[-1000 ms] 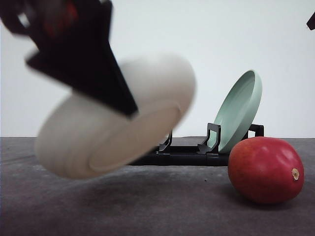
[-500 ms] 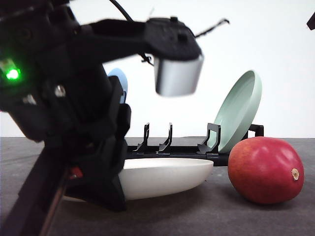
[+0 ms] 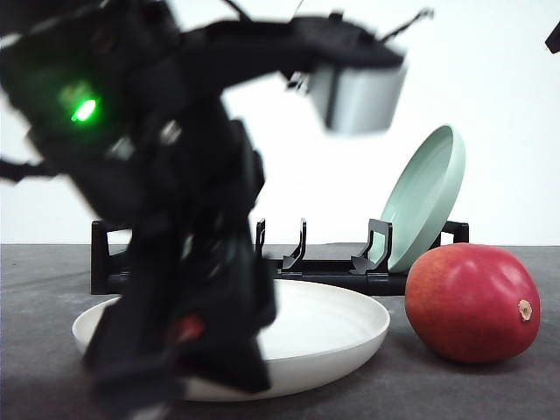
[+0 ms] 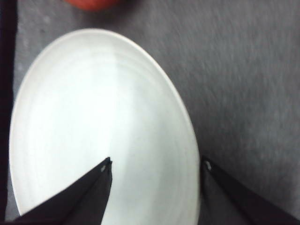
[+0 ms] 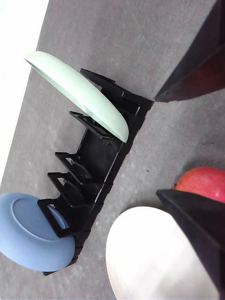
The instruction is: Place pomegranate in white plate
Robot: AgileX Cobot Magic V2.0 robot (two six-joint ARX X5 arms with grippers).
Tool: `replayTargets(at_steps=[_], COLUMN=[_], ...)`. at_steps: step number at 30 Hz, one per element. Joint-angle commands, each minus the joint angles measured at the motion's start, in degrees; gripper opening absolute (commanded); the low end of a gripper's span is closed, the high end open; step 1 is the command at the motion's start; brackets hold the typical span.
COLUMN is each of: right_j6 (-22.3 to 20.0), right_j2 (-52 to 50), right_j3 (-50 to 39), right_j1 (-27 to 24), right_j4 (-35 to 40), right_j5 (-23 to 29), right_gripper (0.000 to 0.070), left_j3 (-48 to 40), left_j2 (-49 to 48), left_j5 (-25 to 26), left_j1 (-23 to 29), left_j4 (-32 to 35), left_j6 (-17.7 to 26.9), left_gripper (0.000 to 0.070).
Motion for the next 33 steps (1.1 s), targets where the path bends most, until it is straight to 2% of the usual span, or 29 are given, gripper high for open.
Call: replayTargets(at_steps=[1, 5, 8, 12, 16, 28, 33], right_j6=[-0.2, -0.2, -0.2, -0.2, -0.15, 7.25, 14.29], right_j2=[0.14, 0.13, 0.13, 0.13, 0.15, 0.17, 0.3], right_j3=[0.98, 0.98, 0.98, 0.98, 0.98, 0.98, 0.98], right_j1=[0.31, 0.31, 0.31, 0.31, 0.31, 0.31, 0.33], right_j4=[0.5, 0.48, 0.48, 0.49, 0.48, -1.48, -3.31], right_j5=[0.02, 0.04, 0.02, 0.02, 0.02, -0.28, -1.33], right_gripper=[0.0377, 0.0377, 0.0377, 0.0377, 0.0377, 0.0378, 0.0378], left_j3=[2.55, 5.57, 5.95, 5.95, 5.93, 5.83, 4.83], left_j2=[0.67, -1.22, -4.24, -9.73, -14.97, -29.99, -34.94], left_j5=[1.54, 9.18, 16.08, 25.93, 29.97, 31.62, 35.27], left_j1=[-0.17, 1.89, 4.61, 10.73, 18.67, 45.19, 55.32], left_j4=[-2.21, -8.44, -10.6, -13.94, -16.49, -18.87, -18.79], left_j6=[-3.79, -8.93, -13.66, -20.48, -26.66, -27.38, -26.23], left_gripper=[0.0367, 0.0367, 0.0367, 0.0367, 0.0367, 0.0367, 0.0367])
